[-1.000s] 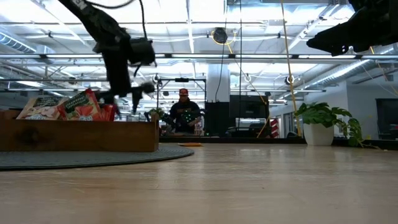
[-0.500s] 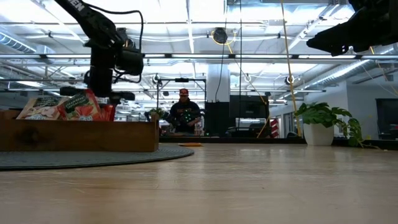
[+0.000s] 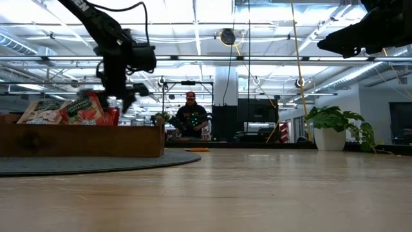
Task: Pick & Place Tea
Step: Put the yellow tea bag into the right section of the wooden organizer
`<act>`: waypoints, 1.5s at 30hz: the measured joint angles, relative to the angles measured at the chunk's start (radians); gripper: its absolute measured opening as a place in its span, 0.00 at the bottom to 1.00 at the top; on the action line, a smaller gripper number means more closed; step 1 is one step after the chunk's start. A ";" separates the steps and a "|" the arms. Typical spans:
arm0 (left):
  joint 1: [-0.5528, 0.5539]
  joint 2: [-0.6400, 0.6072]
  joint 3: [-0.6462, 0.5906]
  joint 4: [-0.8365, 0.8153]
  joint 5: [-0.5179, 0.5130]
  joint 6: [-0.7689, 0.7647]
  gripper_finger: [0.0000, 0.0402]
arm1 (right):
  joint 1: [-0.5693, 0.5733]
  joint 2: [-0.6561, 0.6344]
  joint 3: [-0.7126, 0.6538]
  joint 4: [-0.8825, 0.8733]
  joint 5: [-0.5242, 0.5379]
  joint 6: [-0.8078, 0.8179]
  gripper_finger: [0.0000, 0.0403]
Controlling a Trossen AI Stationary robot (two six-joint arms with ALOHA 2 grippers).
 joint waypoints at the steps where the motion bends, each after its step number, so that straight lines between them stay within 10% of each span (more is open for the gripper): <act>1: -0.002 0.013 0.001 0.059 -0.006 -0.018 0.46 | 0.000 0.000 0.000 0.000 0.000 0.000 0.46; 16: 0.020 0.035 0.001 0.525 -0.198 0.289 0.46 | 0.000 0.000 0.000 0.000 0.000 0.000 0.46; 31: 0.016 0.035 0.001 0.556 -0.086 0.448 0.46 | 0.000 0.000 0.000 0.000 0.000 0.000 0.46; 45: 0.022 0.035 0.000 0.027 0.103 -0.394 0.46 | 0.000 0.000 0.000 0.000 0.000 0.000 0.46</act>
